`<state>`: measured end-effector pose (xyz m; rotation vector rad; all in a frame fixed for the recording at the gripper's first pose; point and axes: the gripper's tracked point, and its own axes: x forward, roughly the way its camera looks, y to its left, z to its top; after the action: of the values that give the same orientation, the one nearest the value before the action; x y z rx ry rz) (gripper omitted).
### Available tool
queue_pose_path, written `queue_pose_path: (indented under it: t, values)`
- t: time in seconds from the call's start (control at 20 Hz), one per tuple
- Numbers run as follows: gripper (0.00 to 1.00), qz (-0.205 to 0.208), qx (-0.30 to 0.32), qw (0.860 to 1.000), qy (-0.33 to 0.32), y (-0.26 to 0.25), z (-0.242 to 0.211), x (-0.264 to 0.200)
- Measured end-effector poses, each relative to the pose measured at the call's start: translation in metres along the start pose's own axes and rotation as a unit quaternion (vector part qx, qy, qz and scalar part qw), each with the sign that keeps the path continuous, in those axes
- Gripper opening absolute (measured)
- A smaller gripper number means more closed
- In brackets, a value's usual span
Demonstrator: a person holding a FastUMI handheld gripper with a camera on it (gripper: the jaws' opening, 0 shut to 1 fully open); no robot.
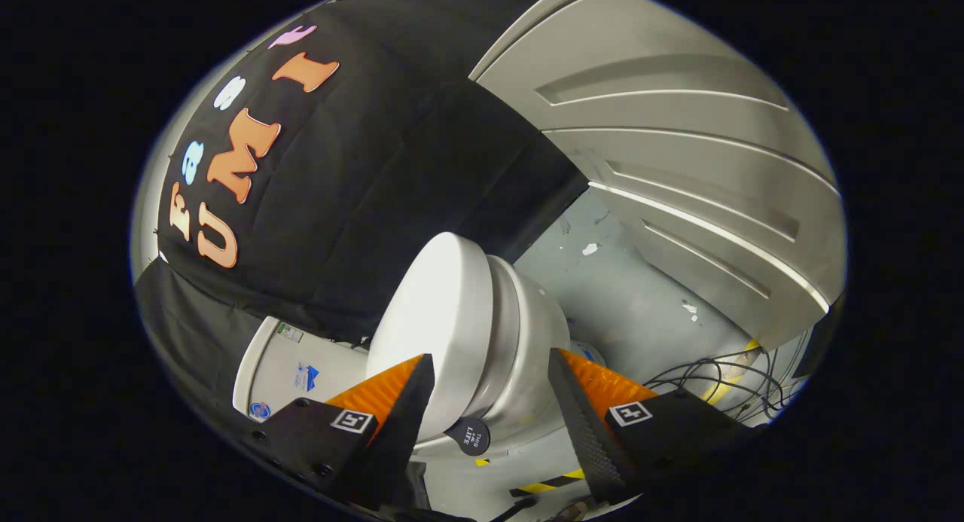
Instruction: Open the toilet lid.
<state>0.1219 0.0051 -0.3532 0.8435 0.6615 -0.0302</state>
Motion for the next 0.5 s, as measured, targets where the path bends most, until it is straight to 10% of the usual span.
queue_pose_path:
  t: [0.5]
  values:
    - [0.84, 0.02, 0.056, 0.989, 0.133, 0.012, -0.088, 0.013]
